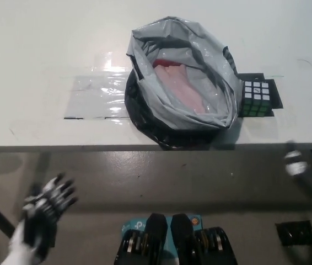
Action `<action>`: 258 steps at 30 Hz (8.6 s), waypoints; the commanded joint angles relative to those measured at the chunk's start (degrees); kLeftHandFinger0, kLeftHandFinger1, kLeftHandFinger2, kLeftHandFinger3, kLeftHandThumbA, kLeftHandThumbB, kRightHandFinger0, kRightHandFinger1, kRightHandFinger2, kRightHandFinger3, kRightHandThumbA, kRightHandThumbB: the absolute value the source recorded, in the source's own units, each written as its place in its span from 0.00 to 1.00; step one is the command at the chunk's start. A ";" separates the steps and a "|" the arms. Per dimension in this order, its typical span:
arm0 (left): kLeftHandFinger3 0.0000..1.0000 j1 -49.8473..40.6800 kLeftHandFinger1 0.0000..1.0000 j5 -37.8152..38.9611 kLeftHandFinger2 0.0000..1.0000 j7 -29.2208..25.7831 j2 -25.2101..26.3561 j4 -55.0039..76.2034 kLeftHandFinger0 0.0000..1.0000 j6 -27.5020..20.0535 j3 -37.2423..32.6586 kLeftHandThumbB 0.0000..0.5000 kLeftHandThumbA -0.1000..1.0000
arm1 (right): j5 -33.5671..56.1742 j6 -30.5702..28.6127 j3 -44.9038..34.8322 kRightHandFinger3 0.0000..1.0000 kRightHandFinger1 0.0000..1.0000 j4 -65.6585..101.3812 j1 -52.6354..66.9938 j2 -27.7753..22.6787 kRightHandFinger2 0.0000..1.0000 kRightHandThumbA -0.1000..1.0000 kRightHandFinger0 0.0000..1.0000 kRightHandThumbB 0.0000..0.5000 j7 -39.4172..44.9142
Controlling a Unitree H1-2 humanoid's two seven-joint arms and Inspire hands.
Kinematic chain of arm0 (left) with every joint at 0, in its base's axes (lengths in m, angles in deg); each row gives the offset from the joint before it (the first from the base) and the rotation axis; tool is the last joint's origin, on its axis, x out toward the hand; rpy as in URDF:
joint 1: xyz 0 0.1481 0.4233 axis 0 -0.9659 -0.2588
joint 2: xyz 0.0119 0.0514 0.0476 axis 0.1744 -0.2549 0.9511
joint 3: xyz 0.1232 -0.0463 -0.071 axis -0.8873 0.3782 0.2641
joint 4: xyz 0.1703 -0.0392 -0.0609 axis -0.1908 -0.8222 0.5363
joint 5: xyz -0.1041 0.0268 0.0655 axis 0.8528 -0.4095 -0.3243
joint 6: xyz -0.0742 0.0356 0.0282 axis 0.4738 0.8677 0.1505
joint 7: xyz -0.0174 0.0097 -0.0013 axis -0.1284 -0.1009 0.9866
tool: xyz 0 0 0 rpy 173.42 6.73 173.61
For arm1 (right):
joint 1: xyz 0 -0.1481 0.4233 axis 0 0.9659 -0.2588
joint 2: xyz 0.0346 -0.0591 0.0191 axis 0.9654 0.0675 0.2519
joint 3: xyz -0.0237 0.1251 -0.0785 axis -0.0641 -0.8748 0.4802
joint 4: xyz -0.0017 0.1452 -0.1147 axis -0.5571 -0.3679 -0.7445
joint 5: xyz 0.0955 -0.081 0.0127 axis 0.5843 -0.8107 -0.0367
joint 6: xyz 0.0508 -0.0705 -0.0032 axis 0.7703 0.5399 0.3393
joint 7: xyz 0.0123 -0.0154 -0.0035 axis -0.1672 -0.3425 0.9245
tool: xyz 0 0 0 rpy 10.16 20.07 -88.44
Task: Use the right hand to pick up a rubix's cube and place it into a plastic bag and lift the bag
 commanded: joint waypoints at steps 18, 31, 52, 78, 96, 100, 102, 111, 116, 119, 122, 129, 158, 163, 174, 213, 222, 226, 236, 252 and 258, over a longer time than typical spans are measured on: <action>1.00 2.22 1.00 -2.65 1.00 2.58 1.16 -1.47 1.00 -4.54 -1.30 0.46 0.99 | 6.21 26.08 5.10 1.00 1.00 -0.05 -22.74 -26.40 1.00 0.93 1.00 0.77 26.09; 1.00 1.39 1.00 -2.61 1.00 2.69 1.41 -1.67 1.00 -5.55 0.23 0.51 1.00 | -2.08 27.20 25.34 1.00 1.00 -29.13 -50.38 -29.50 1.00 1.00 1.00 0.97 43.42; 1.00 1.56 1.00 -2.01 1.00 2.48 2.33 -0.10 1.00 -3.75 1.50 0.53 1.00 | -7.76 21.98 45.62 1.00 1.00 -59.80 -71.84 -21.16 1.00 0.93 1.00 1.00 57.68; 1.00 1.53 1.00 -2.66 1.00 2.69 2.16 -0.14 1.00 -4.00 1.79 0.52 1.00 | -14.70 13.67 49.22 1.00 1.00 -78.63 -74.90 -14.03 1.00 1.00 1.00 1.00 52.82; 1.00 1.88 1.00 -3.18 1.00 2.48 2.25 -0.06 1.00 -4.49 1.91 0.49 1.00 | -17.50 11.29 48.70 1.00 1.00 -84.23 -73.53 -11.03 1.00 0.97 1.00 1.00 44.03; 1.00 2.10 1.00 -3.22 1.00 2.34 2.46 0.00 1.00 -3.94 2.04 0.54 1.00 | -18.26 10.31 48.90 1.00 1.00 -86.20 -73.67 -10.57 1.00 0.97 1.00 1.00 42.44; 1.00 2.16 1.00 -3.16 1.00 2.26 2.45 0.12 1.00 -3.66 2.09 0.56 1.00 | -18.36 10.02 48.82 1.00 1.00 -86.87 -73.82 -10.45 1.00 0.96 1.00 1.00 42.29; 1.00 2.18 1.00 -2.86 1.00 2.15 2.09 0.12 1.00 -4.08 2.40 0.52 1.00 | -19.46 9.06 48.95 1.00 1.00 -87.74 -74.28 -10.54 1.00 0.99 1.00 0.97 42.56; 1.00 2.27 1.00 -3.37 1.00 2.18 2.23 -0.39 1.00 -4.60 2.27 0.49 1.00 | -19.38 8.95 48.30 1.00 1.00 -88.21 -74.28 -10.31 1.00 0.99 1.00 0.96 41.99; 1.00 2.38 1.00 -3.60 1.00 2.06 2.18 -0.58 1.00 -5.10 2.30 0.48 0.95 | -18.78 9.17 47.50 1.00 1.00 -88.58 -74.45 -10.04 1.00 0.97 1.00 0.94 42.32; 1.00 2.41 1.00 -3.84 1.00 1.90 1.93 -0.58 1.00 -6.04 2.37 0.49 0.88 | -18.08 9.94 46.31 1.00 1.00 -89.06 -74.67 -9.54 1.00 0.96 1.00 1.00 42.54; 1.00 2.46 1.00 -4.80 1.00 1.67 1.99 -0.24 1.00 -6.06 2.15 0.47 0.71 | -16.29 10.37 42.82 1.00 1.00 -89.92 -75.01 -8.85 1.00 0.92 1.00 1.00 43.21; 1.00 1.92 1.00 -5.16 1.00 1.09 1.97 0.09 1.00 -6.19 3.55 0.41 0.69 | -19.89 10.44 43.94 1.00 1.00 -92.69 -75.18 -7.48 1.00 0.90 1.00 0.99 42.08; 1.00 1.67 1.00 -5.31 1.00 0.95 2.08 0.40 1.00 -6.12 3.81 0.42 0.71 | -20.05 11.40 44.06 1.00 1.00 -92.96 -75.54 -7.36 1.00 0.85 1.00 0.97 42.46; 1.00 1.27 1.00 -5.00 1.00 0.98 1.82 0.86 1.00 -5.43 3.96 0.41 0.71 | -19.94 11.76 43.69 1.00 1.00 -93.29 -75.38 -7.86 1.00 0.82 1.00 1.00 42.67; 1.00 2.19 1.00 -4.76 1.00 1.02 1.79 -0.09 1.00 -5.79 4.66 0.46 0.75 | -20.99 9.26 43.90 0.40 0.67 -93.01 -72.65 -8.78 0.59 0.00 0.42 0.26 29.43; 1.00 1.96 1.00 -4.73 1.00 0.90 1.58 0.04 1.00 -5.77 5.14 0.40 0.75 | -15.19 8.87 36.06 0.66 0.53 -92.93 -73.07 -9.46 0.84 0.00 0.05 0.34 21.70; 1.00 1.67 1.00 -4.40 1.00 0.98 1.50 0.18 1.00 -5.70 5.45 0.35 0.74 | -10.46 7.87 29.30 0.80 0.61 -92.92 -73.33 -10.06 0.88 0.00 0.06 0.43 17.40; 1.00 0.87 1.00 -4.15 1.00 0.86 1.13 0.29 1.00 -5.91 6.13 0.33 0.74 | -3.35 7.17 15.62 0.91 0.65 -92.26 -74.45 -10.72 0.95 0.00 0.12 0.32 10.98; 1.00 -0.27 1.00 -3.75 1.00 0.86 0.81 0.56 1.00 -5.44 6.51 0.34 0.72 | -0.10 4.34 10.06 0.80 0.48 -86.15 -77.74 -8.50 0.87 0.00 0.05 0.29 5.42; 1.00 -0.56 1.00 -3.89 1.00 0.95 0.82 0.61 1.00 -5.37 6.34 0.34 0.73 | -0.88 6.44 12.10 0.97 0.53 -71.37 -73.98 -5.05 0.92 0.00 0.02 0.29 8.67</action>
